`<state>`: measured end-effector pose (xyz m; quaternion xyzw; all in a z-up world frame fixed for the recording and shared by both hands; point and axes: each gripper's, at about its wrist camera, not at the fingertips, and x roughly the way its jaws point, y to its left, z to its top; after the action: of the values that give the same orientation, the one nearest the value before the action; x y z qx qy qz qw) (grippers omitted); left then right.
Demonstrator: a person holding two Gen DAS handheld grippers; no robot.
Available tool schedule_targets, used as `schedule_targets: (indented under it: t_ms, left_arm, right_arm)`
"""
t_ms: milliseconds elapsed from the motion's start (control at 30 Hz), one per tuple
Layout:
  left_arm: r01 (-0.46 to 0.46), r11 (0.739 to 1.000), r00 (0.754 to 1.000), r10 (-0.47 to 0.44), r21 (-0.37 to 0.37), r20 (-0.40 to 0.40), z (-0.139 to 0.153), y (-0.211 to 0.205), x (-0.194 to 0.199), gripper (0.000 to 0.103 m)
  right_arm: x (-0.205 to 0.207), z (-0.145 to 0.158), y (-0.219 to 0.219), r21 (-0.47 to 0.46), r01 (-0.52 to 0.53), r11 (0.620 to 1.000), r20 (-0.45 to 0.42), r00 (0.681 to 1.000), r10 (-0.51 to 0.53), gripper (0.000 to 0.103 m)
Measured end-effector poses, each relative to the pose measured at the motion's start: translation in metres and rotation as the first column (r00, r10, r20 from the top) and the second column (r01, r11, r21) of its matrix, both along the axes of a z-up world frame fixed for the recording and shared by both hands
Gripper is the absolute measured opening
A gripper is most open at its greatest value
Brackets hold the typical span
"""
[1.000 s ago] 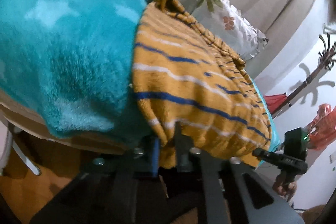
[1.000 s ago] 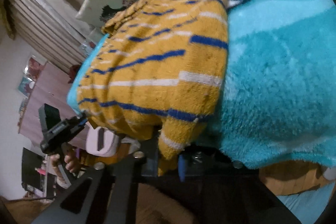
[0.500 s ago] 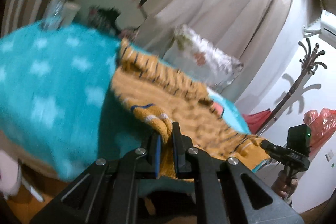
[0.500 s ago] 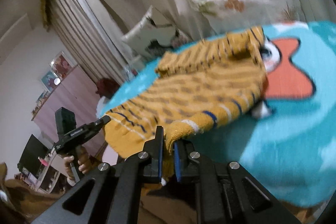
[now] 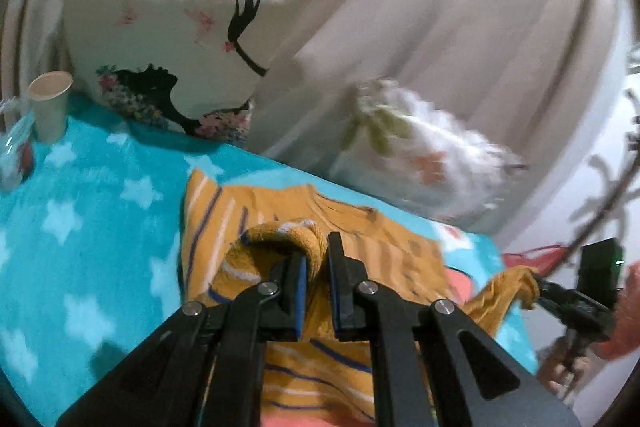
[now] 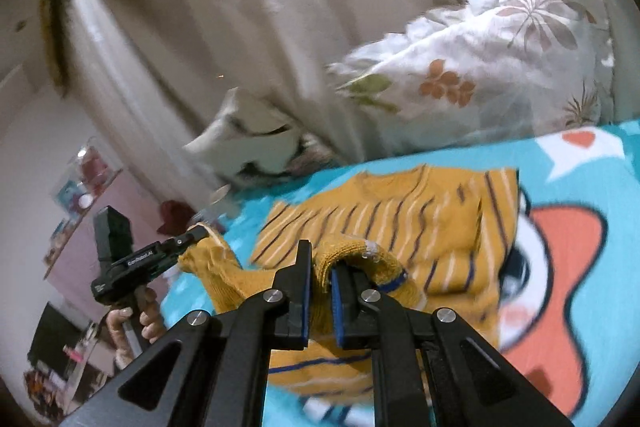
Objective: Fold small clothes
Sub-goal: 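Fold the held hem over toward the collar with both grippers, then release the hem on the collar and open both grippers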
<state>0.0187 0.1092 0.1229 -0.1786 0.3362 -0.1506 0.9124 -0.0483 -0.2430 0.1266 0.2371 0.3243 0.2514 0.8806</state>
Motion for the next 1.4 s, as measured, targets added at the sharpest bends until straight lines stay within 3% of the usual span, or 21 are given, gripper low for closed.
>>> schedule_targets:
  t_ms: [200, 267, 333, 400, 467, 533, 600, 667, 733, 867, 1000, 1133, 1167, 1233, 1333, 1400]
  left_arm:
    - [-0.068, 0.993, 0.984, 0.082, 0.095, -0.157, -0.047, -0.013, 0.106, 0.009]
    - [-0.088, 0.994, 0.975, 0.1, 0.064, -0.2, -0.062, -0.009, 0.125, 0.01]
    - [-0.103, 0.995, 0.968, 0.102, 0.005, -0.23, -0.073, -0.003, 0.136, 0.012]
    - [-0.103, 0.994, 0.971, 0.093, -0.037, -0.222, -0.074, 0.001, 0.135, 0.031]
    - [-0.137, 0.987, 0.98, 0.122, -0.085, -0.16, -0.067, 0.01, 0.129, 0.077]
    - [-0.172, 0.974, 0.983, 0.159, -0.149, -0.095, -0.058, 0.023, 0.12, 0.085]
    - [-0.157, 0.973, 0.986, 0.144, -0.171, -0.086, -0.052, 0.028, 0.119, 0.085]
    - [-0.15, 0.978, 0.987, 0.139, -0.145, -0.081, -0.047, 0.027, 0.113, 0.085]
    - [-0.15, 0.985, 0.988, 0.145, -0.083, -0.06, -0.041, 0.023, 0.103, 0.085]
    - [-0.129, 0.992, 0.991, 0.129, 0.003, -0.041, -0.046, 0.009, 0.085, 0.085]
    - [-0.081, 0.996, 0.992, 0.084, 0.035, -0.099, -0.066, -0.014, 0.095, 0.087]
    - [-0.143, 0.988, 0.977, 0.151, 0.061, -0.154, -0.094, -0.015, 0.107, 0.087]
    - [-0.146, 0.987, 0.978, 0.154, 0.065, -0.144, -0.096, -0.014, 0.107, 0.087]
    - [-0.143, 0.986, 0.982, 0.152, 0.087, -0.113, -0.098, -0.014, 0.104, 0.087]
    - [-0.164, 0.977, 0.979, 0.178, 0.134, -0.097, -0.102, -0.011, 0.104, 0.087]
    - [-0.186, 0.975, 0.97, 0.202, 0.118, -0.138, -0.113, -0.001, 0.108, 0.087]
  right_arm:
    - [0.11, -0.051, -0.003, -0.09, 0.12, 0.989, -0.116, 0.985, -0.13, 0.01]
    - [0.136, -0.071, -0.006, -0.126, 0.158, 0.979, -0.145, 0.974, -0.175, 0.01]
    - [0.158, -0.091, -0.015, -0.097, 0.18, 0.979, -0.19, 0.962, -0.196, 0.011]
    - [0.171, -0.109, -0.027, -0.006, 0.195, 0.981, -0.248, 0.95, -0.191, 0.018]
    - [0.175, -0.116, -0.037, 0.071, 0.208, 0.976, -0.253, 0.95, -0.184, 0.034]
    - [0.173, -0.116, -0.045, 0.105, 0.224, 0.969, -0.239, 0.951, -0.194, 0.051]
    - [0.168, -0.104, -0.052, 0.065, 0.283, 0.957, -0.185, 0.946, -0.267, 0.069]
    - [0.159, -0.091, -0.058, 0.028, 0.328, 0.944, -0.119, 0.939, -0.322, 0.07]
    - [0.15, -0.081, -0.06, 0.025, 0.318, 0.948, -0.078, 0.946, -0.315, 0.07]
    - [0.144, -0.07, -0.035, 0.03, 0.176, 0.984, -0.029, 0.984, -0.175, 0.069]
    - [0.157, -0.084, 0.005, 0.049, -0.019, 0.999, -0.084, 0.996, 0.023, 0.069]
    - [0.177, -0.118, -0.002, -0.06, 0.089, 0.994, -0.196, 0.976, -0.099, 0.066]
    - [0.181, -0.127, -0.012, -0.057, 0.122, 0.991, -0.213, 0.968, -0.131, 0.064]
    - [0.182, -0.132, -0.027, 0.043, 0.133, 0.99, -0.224, 0.967, -0.12, 0.064]
    - [0.182, -0.134, -0.028, 0.058, 0.137, 0.989, -0.221, 0.968, -0.121, 0.065]
    - [0.182, -0.133, -0.025, 0.033, 0.134, 0.99, -0.21, 0.97, -0.125, 0.066]
